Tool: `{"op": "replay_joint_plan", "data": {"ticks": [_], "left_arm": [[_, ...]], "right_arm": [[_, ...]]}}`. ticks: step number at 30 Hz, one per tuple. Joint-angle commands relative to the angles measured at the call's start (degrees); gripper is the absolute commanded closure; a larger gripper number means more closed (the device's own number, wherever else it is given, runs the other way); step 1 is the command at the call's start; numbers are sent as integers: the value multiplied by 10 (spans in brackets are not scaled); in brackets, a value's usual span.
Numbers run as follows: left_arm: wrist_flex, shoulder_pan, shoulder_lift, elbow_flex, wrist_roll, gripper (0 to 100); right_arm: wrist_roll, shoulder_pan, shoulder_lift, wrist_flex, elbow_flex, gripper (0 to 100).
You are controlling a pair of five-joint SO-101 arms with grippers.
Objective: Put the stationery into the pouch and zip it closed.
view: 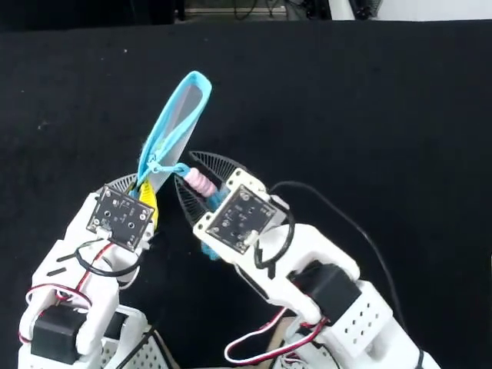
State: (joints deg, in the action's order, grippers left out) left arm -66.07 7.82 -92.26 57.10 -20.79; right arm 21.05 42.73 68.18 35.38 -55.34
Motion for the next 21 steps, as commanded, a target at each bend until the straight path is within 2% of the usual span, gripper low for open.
{"op": "replay_joint_plan", "data": {"ticks": [1, 10, 21], "left_arm": [[-7, 3, -1, 9, -1, 971], [-8, 3, -1, 9, -2, 971], [-9, 4, -1, 7, -2, 971]], "right_arm": [[-6, 6, 15, -11, 5, 875], [-2, 49, 29, -6, 8, 872], [-4, 52, 26, -39, 3, 872]]}}
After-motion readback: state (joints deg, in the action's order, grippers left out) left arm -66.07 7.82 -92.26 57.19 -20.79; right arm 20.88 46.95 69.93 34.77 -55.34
